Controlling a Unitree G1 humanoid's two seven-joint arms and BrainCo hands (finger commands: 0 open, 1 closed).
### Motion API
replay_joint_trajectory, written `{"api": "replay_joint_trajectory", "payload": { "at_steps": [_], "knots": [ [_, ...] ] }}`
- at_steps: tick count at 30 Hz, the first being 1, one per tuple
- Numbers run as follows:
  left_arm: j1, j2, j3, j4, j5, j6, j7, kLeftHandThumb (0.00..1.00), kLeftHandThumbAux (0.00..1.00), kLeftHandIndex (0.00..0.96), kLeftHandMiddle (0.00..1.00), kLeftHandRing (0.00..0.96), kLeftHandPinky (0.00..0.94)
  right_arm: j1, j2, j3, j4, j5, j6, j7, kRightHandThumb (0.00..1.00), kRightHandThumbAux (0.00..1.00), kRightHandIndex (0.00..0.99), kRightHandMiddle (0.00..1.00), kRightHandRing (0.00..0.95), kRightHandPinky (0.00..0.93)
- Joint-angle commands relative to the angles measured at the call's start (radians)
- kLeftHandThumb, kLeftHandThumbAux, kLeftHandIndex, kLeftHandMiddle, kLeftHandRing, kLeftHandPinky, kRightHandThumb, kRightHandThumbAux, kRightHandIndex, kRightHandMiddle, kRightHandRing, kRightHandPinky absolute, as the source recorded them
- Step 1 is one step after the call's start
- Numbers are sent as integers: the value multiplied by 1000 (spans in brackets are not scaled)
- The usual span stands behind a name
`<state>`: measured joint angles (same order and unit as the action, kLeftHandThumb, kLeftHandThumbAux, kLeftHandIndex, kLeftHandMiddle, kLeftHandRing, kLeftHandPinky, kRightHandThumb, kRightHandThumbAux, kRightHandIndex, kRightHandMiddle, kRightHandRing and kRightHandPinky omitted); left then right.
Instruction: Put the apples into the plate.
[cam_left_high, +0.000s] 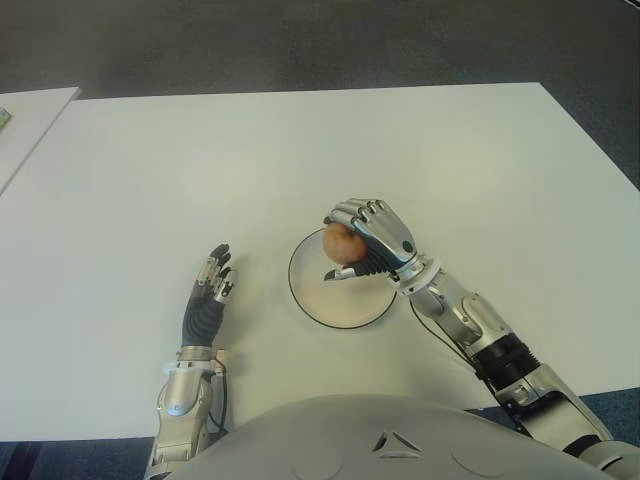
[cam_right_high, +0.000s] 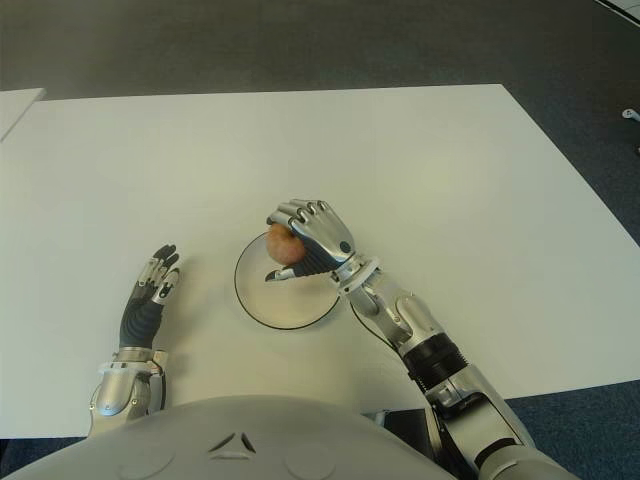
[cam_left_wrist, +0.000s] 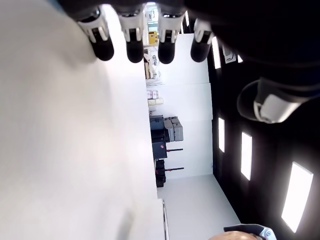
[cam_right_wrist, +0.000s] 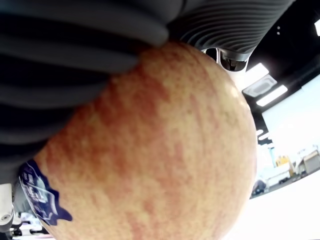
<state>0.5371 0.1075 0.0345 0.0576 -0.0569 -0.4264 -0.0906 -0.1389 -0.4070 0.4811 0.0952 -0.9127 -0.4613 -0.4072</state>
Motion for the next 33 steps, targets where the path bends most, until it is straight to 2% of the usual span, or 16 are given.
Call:
{"api": "replay_joint_trajectory", "payload": {
  "at_steps": [1, 2, 5, 7, 8, 9, 12, 14, 17, 20, 27, 33],
  "knots": [
    [42, 5, -30, 25, 24, 64, -26, 35, 389, 0, 0, 0, 0, 26, -5, -23, -25, 28, 5, 29, 995, 591, 803, 833, 820, 815],
    [42, 5, -31, 24, 25, 66, -25, 36, 388, 0, 0, 0, 0, 30, -7, -27, -30, 31, 4, 34, 994, 592, 799, 825, 807, 800],
    [46, 7, -32, 19, 25, 69, -24, 38, 385, 0, 0, 0, 0, 44, -13, -38, -46, 38, -1, 45, 902, 643, 548, 626, 723, 691],
    [49, 9, -32, 17, 21, 71, -27, 38, 384, 0, 0, 0, 0, 47, -28, -39, -59, 31, -4, 73, 877, 655, 490, 578, 669, 622],
    [49, 10, -32, 19, 19, 71, -29, 38, 384, 0, 0, 0, 0, 46, -36, -38, -65, 26, -5, 88, 808, 675, 464, 493, 522, 468],
    [48, 11, -32, 22, 16, 70, -30, 37, 384, 0, 0, 0, 0, 45, -45, -37, -72, 18, -4, 106, 764, 688, 447, 438, 427, 368],
    [49, 12, -32, 25, 12, 67, -32, 36, 387, 0, 0, 0, 0, 49, -69, -37, -96, -7, 3, 141, 482, 497, 323, 275, 214, 173],
    [49, 13, -32, 27, 11, 65, -32, 34, 388, 0, 0, 0, 0, 53, -80, -39, -111, -19, 8, 159, 398, 434, 266, 207, 136, 97],
    [47, 14, -31, 31, 9, 59, -32, 33, 389, 0, 0, 0, 0, 58, -96, -43, -134, -29, 16, 190, 319, 367, 197, 134, 60, 32],
    [48, 14, -31, 32, 9, 55, -31, 31, 391, 0, 0, 0, 0, 63, -102, -45, -148, -30, 19, 209, 265, 311, 137, 82, 19, 10],
    [52, 15, -33, 28, 16, 50, -27, 28, 389, 0, 0, 0, 0, 75, -110, -52, -173, -22, 26, 249, 202, 233, 46, 15, 1, 0],
    [53, 14, -37, 23, 18, 52, -26, 25, 391, 0, 0, 0, 0, 87, -112, -62, -191, -5, 32, 288, 177, 210, 29, 1, 0, 0]
  ]
}}
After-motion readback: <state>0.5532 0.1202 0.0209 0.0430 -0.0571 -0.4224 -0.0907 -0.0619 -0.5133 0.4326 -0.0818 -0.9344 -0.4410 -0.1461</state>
